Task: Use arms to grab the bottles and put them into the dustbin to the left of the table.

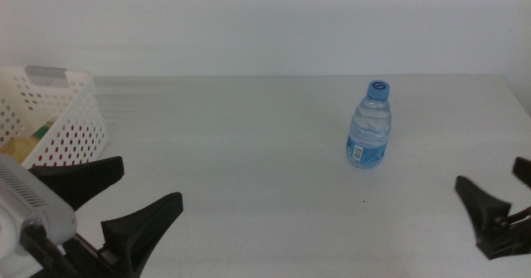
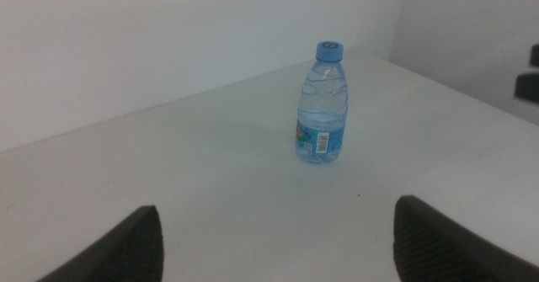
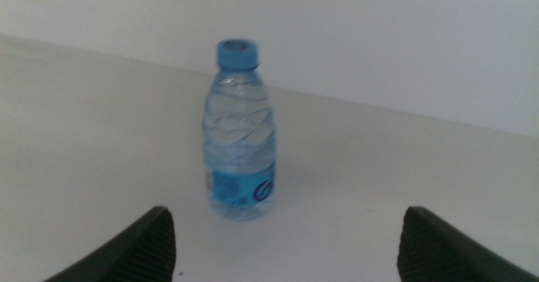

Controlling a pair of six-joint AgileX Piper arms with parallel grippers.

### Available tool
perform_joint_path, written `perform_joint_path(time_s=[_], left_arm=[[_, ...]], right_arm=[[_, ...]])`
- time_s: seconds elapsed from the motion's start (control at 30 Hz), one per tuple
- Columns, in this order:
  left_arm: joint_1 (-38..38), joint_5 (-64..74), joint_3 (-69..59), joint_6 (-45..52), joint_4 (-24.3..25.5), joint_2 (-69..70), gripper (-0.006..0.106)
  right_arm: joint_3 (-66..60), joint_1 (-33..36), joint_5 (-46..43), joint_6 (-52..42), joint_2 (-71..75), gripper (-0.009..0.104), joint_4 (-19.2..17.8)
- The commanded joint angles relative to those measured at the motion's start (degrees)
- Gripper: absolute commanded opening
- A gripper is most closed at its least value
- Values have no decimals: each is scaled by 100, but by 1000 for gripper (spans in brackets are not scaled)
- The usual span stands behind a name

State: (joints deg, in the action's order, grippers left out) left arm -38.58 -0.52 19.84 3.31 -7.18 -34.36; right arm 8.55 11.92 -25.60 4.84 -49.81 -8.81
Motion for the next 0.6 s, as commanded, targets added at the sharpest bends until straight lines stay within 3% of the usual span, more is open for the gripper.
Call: perform_joint_path(time_s=[0.0,0.2,0.43,0.57], left_arm=[[-20,-456,154,-78,-70,15,90],[-20,-456,154,-78,-70,15,90],[-20,-456,154,-78,-70,15,90],[-20,-456,154,-78,-70,15,90]], right_arm=[[-48,48,-1191,3,-323,72,-56],[-523,48,-3519,22,-1319,72,-80],[-570,48,-4667,42,-2591,72,-402],[-513,48,-5161,42,-3253,72,-332]])
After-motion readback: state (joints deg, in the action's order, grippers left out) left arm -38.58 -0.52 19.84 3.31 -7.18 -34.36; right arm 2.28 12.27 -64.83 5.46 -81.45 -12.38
